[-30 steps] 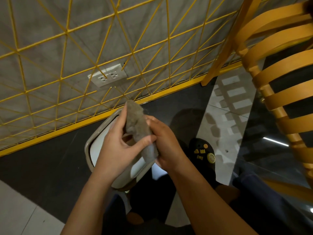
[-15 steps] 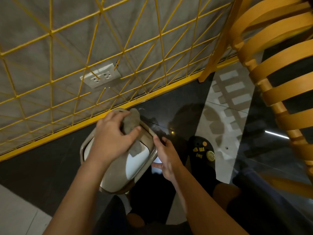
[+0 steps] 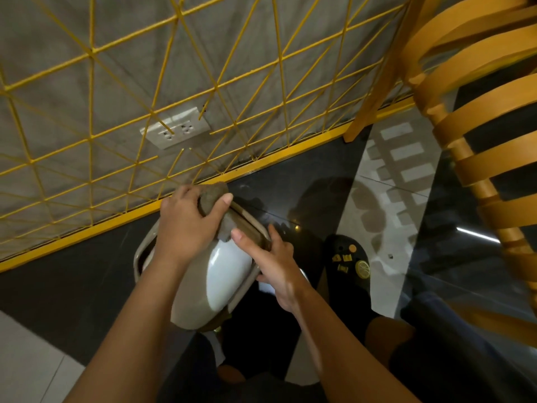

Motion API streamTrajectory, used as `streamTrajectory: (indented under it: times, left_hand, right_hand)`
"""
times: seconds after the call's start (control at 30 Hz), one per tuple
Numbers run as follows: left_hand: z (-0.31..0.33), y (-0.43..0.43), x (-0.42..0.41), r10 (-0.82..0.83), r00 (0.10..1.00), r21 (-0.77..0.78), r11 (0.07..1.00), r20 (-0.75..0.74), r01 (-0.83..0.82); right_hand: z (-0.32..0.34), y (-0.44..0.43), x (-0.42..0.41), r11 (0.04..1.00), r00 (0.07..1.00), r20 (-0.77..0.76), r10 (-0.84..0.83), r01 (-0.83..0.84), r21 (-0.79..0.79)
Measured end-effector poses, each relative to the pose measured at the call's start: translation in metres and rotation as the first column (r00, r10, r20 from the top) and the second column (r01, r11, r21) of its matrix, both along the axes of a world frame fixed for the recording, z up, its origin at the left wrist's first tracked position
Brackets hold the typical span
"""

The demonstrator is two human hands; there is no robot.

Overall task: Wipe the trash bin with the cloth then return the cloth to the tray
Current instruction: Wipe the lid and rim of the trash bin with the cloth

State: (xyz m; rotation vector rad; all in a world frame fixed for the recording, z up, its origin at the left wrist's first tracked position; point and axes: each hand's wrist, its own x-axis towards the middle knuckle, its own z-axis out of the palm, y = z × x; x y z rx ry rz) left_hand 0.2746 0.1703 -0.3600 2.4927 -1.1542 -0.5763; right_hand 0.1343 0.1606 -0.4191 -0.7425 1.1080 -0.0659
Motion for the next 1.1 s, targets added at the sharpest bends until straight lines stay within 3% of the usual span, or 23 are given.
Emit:
streamTrajectory:
  times: [0.13,0.23,0.3,0.53,0.6,0.73,0.87,0.93,1.1]
  left_hand:
    - [0.008,0.017,-0.005,-0.045,0.981,-0.033,0.999,-0.187,0.039]
    - [0.011,0.018,-0.004,-0.169,0.984,-0.131,0.979,-0.063,0.159]
    - [0.009,0.015,-0.003,-0.168,0.985,-0.166,0.973,-0.024,0.162]
    - [-0.003,0.003,0.025,0.128,0.992,-0.175,0.976,-0.017,-0.129]
    - [-0.001,0.003,0.016,0.064,0.997,-0.198,0.978,-0.040,-0.071]
    - [0.001,0.009,0.000,-0.252,0.968,-0.223,0.944,-0.010,0.244]
    - [-0.005,0.000,0.018,0.024,1.000,-0.184,0.983,-0.005,-0.025]
    - [-0.006,-0.007,0.025,0.087,0.996,-0.135,0.987,-0.016,-0.089]
    - [0.007,-0.007,0.011,-0.158,0.987,-0.115,0.982,-0.033,0.153]
  right_hand:
    - [-0.001,0.002,0.000,0.996,0.999,-0.024,0.041,-0.043,-0.077]
    - [-0.001,0.006,-0.001,0.990,1.000,-0.002,0.011,-0.011,-0.139]
    - [-0.001,0.009,-0.002,0.986,1.000,0.031,-0.007,0.012,-0.167]
    - [-0.003,0.013,-0.001,0.983,0.996,0.070,-0.062,0.073,-0.170]
    - [-0.003,0.013,0.000,0.978,0.992,0.083,-0.098,0.112,-0.176]
    - [-0.001,0.013,0.001,0.966,0.984,0.093,-0.153,0.169,-0.194]
    - [0.002,0.012,0.000,0.971,0.986,0.088,-0.142,0.156,-0.182]
    - [0.002,0.012,0.000,0.972,0.986,0.089,-0.143,0.157,-0.176]
    - [0.000,0.013,0.001,0.965,0.982,0.101,-0.159,0.176,-0.195]
